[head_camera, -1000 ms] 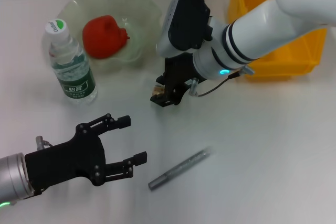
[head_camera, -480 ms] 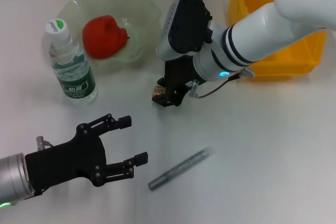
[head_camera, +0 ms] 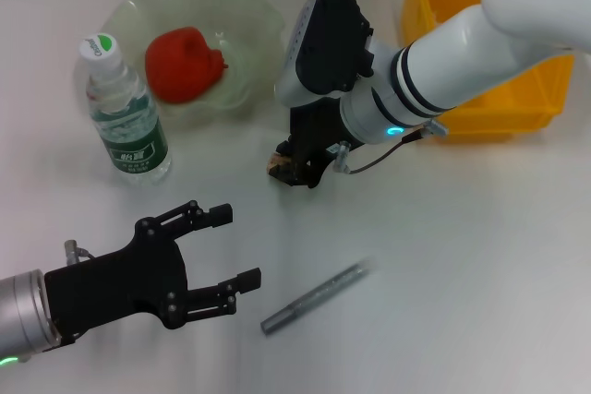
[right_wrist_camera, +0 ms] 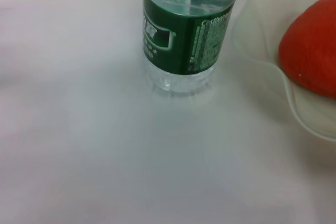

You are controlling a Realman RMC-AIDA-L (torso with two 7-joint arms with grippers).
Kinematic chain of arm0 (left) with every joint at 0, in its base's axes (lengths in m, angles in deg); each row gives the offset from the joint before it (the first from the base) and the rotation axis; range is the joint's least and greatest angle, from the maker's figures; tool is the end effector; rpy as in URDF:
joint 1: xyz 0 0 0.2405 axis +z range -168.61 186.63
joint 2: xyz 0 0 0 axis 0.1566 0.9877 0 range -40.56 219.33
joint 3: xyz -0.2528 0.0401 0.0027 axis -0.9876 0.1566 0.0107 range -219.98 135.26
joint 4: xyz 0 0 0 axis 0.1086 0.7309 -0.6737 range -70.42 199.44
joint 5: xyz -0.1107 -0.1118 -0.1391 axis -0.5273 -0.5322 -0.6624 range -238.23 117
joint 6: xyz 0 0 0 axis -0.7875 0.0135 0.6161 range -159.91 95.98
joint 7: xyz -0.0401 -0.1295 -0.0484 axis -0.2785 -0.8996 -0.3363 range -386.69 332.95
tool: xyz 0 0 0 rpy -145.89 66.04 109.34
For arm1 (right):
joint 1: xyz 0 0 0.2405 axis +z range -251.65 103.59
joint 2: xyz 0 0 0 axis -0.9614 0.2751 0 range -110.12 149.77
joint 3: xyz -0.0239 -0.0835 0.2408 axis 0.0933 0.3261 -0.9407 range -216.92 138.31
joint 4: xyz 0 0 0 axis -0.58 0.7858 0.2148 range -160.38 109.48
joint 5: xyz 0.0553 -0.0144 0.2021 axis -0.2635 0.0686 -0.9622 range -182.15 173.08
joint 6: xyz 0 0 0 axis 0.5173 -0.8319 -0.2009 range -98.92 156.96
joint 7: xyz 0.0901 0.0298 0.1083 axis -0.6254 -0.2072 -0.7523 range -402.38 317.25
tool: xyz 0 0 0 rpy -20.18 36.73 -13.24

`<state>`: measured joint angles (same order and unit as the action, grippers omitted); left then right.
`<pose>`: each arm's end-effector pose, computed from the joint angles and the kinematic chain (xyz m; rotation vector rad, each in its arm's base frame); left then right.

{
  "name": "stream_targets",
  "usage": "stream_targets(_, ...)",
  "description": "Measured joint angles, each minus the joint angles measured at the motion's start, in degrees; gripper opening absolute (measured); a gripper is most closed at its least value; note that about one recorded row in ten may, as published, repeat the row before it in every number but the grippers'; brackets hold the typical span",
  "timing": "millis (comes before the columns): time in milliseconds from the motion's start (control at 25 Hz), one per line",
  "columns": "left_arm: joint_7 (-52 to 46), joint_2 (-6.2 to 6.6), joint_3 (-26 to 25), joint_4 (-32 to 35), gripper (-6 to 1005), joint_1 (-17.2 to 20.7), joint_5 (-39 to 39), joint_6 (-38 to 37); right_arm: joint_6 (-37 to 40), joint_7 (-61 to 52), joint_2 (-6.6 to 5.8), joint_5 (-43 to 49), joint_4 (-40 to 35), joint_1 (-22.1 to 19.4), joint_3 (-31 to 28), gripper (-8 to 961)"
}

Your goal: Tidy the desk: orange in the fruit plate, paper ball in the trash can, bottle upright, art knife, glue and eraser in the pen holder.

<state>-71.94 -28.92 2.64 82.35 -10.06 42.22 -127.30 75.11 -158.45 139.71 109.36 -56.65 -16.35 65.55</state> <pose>-0.3028 0.2316 -0.0427 -2.6662 -0.3831 -0.9484 0.1374 0.3971 -0.1371 -2.8627 0.2401 -0.2965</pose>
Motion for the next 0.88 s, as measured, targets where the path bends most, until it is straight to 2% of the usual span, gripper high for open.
stream_targets(320,-0.06,0.08,0.0,0.0,846,0.0,0.0,-0.42,2.36,-0.47,0.0,0.0,-2.52,-0.5,-0.79,246)
stream_targets(520,-0.65,0.18,-0.01,0.31,846,0.06,0.0,-0.51,6.04,-0.46,-0.04,0.01,-6.3,-2.38,-2.96,254)
stream_targets(600,-0.86,0.18,-0.02,0.46,846,0.2,0.01,-0.53,10.15,0.77,-0.19,0.0,-9.45,-4.85,-7.37,257)
stream_targets(680,-0.87,0.18,-0.05,0.52,847,0.26,0.01,-0.56,11.48,1.66,-0.23,-0.15,-10.55,-6.01,-9.13,261)
stream_targets(880,-0.89,0.23,-0.45,0.62,847,0.51,-0.09,-0.95,15.85,11.21,-0.36,-6.83,-16.65,-14.92,-15.17,269)
